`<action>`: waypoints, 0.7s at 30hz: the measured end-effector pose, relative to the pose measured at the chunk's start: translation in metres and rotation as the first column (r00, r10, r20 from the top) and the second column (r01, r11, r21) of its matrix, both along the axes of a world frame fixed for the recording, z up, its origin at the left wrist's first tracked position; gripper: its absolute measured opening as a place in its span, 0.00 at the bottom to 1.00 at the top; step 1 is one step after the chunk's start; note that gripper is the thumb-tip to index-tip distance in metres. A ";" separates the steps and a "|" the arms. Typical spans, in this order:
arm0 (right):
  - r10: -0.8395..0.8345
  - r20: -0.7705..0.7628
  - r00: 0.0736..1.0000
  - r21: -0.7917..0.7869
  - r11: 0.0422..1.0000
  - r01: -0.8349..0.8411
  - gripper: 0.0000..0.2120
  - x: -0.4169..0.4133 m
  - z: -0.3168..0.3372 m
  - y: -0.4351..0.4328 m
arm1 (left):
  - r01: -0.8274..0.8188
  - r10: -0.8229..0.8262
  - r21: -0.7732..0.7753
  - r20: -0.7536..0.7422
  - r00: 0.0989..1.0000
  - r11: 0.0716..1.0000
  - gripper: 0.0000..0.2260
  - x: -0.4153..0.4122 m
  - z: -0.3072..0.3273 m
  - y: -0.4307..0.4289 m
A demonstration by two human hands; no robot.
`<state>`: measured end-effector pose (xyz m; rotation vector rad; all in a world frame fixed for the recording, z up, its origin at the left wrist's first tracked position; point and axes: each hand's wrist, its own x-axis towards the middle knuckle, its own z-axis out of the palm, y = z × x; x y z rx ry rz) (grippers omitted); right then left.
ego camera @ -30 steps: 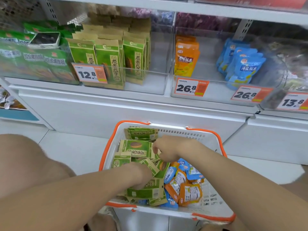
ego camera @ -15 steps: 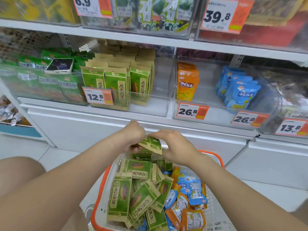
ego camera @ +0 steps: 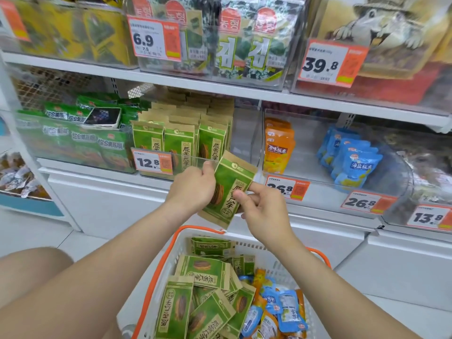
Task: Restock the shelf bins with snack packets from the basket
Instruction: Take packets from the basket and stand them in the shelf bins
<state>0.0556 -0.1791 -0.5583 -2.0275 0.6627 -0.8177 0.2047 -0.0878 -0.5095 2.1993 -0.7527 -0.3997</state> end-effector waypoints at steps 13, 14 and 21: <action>-0.172 0.161 0.972 -0.286 0.934 0.213 0.03 0.060 0.076 -0.034 | 0.035 -0.152 0.275 0.419 0.895 0.961 0.20 0.052 0.036 0.006; -0.187 0.092 0.978 -0.295 0.933 0.206 0.04 0.068 0.074 -0.039 | 0.038 -0.170 0.308 0.411 0.896 0.951 0.20 0.052 0.037 0.006; -0.305 -0.297 0.905 -0.210 0.945 0.250 0.06 0.114 0.059 -0.058 | 0.105 -0.280 0.468 0.321 0.905 0.877 0.23 0.058 0.040 0.008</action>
